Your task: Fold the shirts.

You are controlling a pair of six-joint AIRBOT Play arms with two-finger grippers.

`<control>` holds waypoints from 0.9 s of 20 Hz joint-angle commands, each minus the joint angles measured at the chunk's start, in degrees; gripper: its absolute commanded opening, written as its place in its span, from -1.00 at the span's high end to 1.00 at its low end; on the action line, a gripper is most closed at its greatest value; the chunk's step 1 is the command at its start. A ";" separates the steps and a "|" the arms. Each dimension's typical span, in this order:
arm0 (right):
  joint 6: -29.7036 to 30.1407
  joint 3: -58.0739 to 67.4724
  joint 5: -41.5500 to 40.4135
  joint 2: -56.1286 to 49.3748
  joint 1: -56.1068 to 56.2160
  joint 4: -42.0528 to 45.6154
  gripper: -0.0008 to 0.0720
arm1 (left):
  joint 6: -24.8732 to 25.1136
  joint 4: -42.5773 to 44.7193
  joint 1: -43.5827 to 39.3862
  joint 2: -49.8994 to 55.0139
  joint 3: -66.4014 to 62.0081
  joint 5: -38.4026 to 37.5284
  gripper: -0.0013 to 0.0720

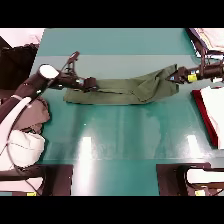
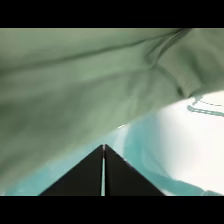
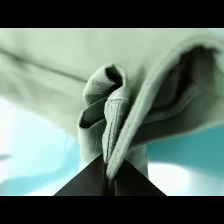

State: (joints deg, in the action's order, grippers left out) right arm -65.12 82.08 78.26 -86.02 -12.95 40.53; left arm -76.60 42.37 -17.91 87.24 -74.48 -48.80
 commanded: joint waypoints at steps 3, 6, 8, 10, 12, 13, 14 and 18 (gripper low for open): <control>-7.08 15.13 4.31 0.92 9.31 -0.13 0.94 | -1.77 0.76 -7.37 16.20 -16.31 -0.87 0.91; -9.46 23.50 4.26 0.31 15.06 -0.07 0.94 | -5.09 3.76 -8.66 23.06 -21.57 -3.04 0.91; -10.47 28.52 4.20 -1.18 18.58 0.00 0.94 | -5.73 3.67 -8.66 25.31 -22.62 -3.19 0.90; -10.54 32.92 4.28 -3.50 21.97 0.00 0.94 | -5.64 4.42 -8.63 25.55 -22.64 -2.29 0.90; -10.93 36.30 4.13 -6.14 24.65 0.00 0.94 | -5.46 4.39 -8.04 25.29 -22.80 -2.47 0.90; -10.93 36.59 3.87 -6.95 25.70 0.00 0.94 | -5.46 4.39 -7.50 25.14 -22.84 -3.30 0.90; -10.93 35.74 3.30 -7.21 26.40 0.00 0.94 | -5.44 4.87 -6.64 25.14 -23.58 -5.49 0.90; -10.80 32.20 0.87 -7.23 26.88 0.04 0.94 | -4.83 10.16 -3.19 25.11 -28.74 -15.47 0.90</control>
State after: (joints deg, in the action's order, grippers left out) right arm -75.85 114.93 80.58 -92.68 12.80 40.64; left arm -81.97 48.80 -22.98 112.18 -100.14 -57.19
